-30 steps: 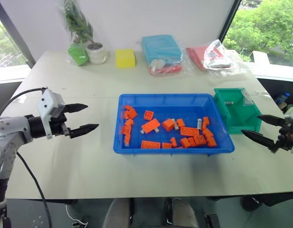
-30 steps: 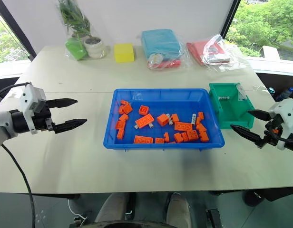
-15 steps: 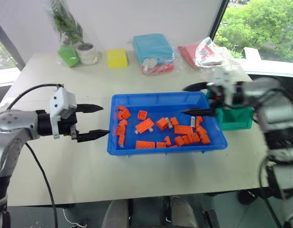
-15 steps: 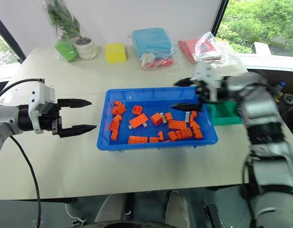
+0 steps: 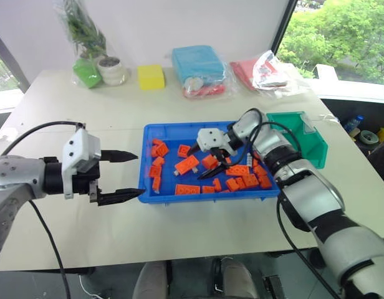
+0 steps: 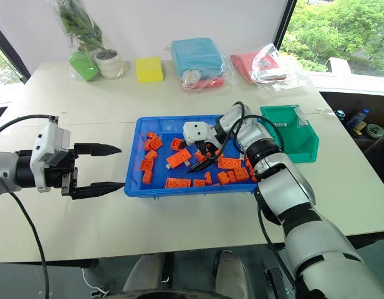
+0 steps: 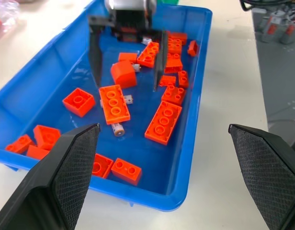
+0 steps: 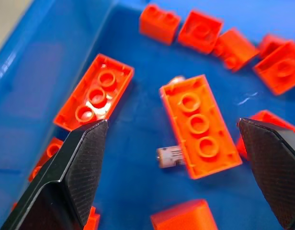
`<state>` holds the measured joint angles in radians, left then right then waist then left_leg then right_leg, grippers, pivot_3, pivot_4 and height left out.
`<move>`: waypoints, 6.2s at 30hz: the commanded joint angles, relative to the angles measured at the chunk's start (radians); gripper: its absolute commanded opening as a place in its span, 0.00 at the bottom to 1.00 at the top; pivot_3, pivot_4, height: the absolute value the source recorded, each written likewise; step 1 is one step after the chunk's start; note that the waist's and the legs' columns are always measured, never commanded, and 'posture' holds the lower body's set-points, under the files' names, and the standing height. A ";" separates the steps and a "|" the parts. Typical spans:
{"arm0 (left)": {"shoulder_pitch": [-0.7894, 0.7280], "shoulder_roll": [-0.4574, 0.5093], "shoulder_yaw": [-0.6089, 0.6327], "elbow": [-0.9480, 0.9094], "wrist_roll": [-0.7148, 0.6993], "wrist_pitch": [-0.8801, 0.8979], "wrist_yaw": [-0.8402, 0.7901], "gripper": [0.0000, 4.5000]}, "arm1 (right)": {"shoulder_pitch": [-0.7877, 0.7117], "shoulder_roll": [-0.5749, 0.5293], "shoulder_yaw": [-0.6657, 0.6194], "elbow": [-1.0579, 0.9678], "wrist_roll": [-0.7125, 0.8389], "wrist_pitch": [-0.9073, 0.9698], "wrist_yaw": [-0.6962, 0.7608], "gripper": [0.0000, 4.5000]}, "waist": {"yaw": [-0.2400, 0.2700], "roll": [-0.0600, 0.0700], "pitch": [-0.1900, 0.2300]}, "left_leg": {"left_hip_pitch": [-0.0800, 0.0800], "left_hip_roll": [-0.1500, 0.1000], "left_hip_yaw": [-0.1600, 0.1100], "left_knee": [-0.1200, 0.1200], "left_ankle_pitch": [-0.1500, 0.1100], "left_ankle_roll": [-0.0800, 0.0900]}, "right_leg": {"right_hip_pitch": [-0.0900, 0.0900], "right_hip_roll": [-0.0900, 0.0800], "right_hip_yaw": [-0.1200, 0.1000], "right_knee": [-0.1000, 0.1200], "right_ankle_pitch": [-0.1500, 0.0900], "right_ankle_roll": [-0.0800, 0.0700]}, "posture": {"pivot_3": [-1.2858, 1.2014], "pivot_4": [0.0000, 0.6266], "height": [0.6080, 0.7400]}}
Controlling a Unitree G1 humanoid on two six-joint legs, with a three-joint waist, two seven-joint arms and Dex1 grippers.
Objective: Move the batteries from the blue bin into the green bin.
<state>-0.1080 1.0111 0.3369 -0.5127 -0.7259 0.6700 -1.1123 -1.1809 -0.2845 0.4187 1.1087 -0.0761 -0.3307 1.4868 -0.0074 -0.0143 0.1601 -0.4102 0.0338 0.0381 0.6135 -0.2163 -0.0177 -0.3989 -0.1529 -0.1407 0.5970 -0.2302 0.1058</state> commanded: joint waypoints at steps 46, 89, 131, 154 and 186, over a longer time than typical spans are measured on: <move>-0.103 -0.006 -0.016 0.006 -0.023 -0.011 0.075 1.00 | 0.028 0.257 -0.147 -0.092 -0.101 0.177 -0.470 0.55 | -0.003 -0.001 -0.001 | 0.001 0.001 0.000 0.000 0.000 -0.003 | 0.000 0.001 0.001 0.002 0.000 -0.001 | 0.52 0.24 0.57; -0.094 -0.015 -0.025 -0.002 -0.050 -0.007 0.095 1.00 | 0.112 0.012 -0.252 -0.336 0.058 0.235 -0.194 0.01 | -0.003 -0.002 -0.001 | 0.002 0.001 -0.001 0.001 0.001 -0.003 | 0.006 0.002 0.001 0.002 0.001 -0.002 | 0.52 0.24 0.57; -0.089 -0.169 -0.112 0.033 0.029 -0.063 0.180 1.00 | 0.512 -0.185 -0.110 -1.121 0.269 1.068 -0.604 0.67 | 0.020 -0.004 -0.006 | 0.001 0.001 0.001 0.003 0.000 -0.002 | 0.003 0.001 0.001 -0.001 0.001 -0.003 | 0.52 0.24 0.57; -0.084 -0.175 -0.104 0.027 0.020 -0.059 0.212 1.00 | 0.465 -0.096 -0.158 -1.057 0.228 1.043 -0.656 0.02 | 0.021 -0.004 -0.006 | 0.001 0.002 0.000 0.003 0.000 -0.002 | 0.002 0.002 0.001 0.000 0.001 -0.004 | 0.52 0.24 0.57; -0.099 -0.230 -0.139 0.059 0.063 -0.103 0.222 1.00 | 0.501 -0.439 -0.290 -1.037 0.289 0.988 -0.523 0.50 | 0.023 -0.004 -0.006 | 0.001 0.007 0.007 0.002 0.000 -0.002 | 0.000 0.002 0.001 -0.003 0.000 -0.006 | 0.52 0.24 0.57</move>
<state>-0.2046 0.7789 0.1734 -0.4168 -0.6477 0.5667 -0.8989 -0.6742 -0.7166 0.1024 0.0710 0.2342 0.7019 0.9267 0.0158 -0.0184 0.1539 -0.4094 0.0403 0.0452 0.6156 -0.2167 -0.0198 -0.3993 -0.1511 -0.1397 0.5936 -0.2308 0.1000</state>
